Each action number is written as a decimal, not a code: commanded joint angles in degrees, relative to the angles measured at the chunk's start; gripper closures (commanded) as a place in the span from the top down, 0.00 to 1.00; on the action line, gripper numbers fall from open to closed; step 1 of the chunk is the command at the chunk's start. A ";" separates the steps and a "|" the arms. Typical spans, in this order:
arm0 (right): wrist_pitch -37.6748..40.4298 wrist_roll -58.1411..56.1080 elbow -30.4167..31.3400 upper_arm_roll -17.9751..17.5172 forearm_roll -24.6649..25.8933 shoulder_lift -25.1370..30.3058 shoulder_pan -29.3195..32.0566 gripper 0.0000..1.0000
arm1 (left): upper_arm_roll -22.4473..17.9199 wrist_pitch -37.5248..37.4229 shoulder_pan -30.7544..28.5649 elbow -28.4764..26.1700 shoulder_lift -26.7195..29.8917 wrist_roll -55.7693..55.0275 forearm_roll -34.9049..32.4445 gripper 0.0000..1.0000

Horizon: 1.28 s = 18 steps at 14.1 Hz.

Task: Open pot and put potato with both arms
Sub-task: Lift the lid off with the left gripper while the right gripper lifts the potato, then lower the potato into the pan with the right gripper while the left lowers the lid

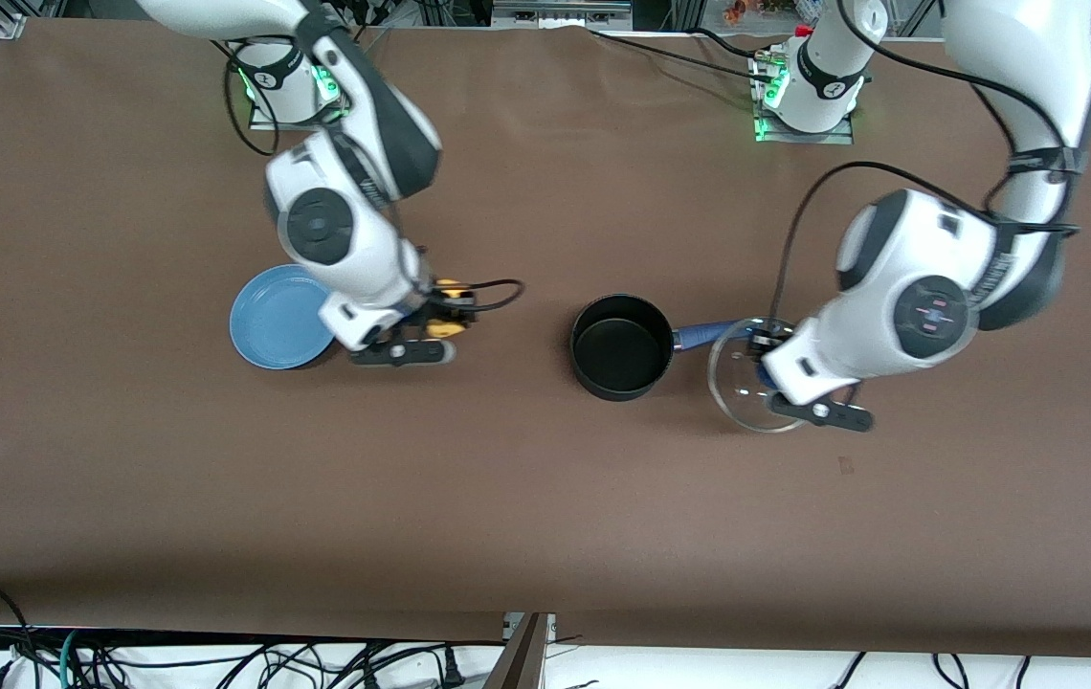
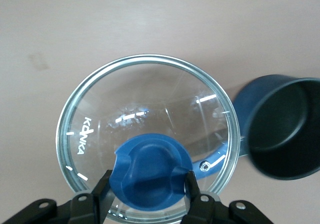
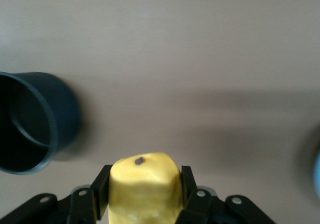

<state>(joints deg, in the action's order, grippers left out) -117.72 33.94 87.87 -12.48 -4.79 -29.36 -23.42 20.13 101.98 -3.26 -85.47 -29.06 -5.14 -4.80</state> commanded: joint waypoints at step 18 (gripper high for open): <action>-24.66 24.60 -19.32 0.53 -0.49 -25.30 -15.87 0.20 | 0.09 31.43 -19.76 -33.63 6.30 19.64 -6.54 0.00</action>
<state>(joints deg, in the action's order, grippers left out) -142.79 57.96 70.85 -12.35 -4.80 -53.31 -38.72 19.98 133.74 -22.08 -121.03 -22.40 14.24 -9.52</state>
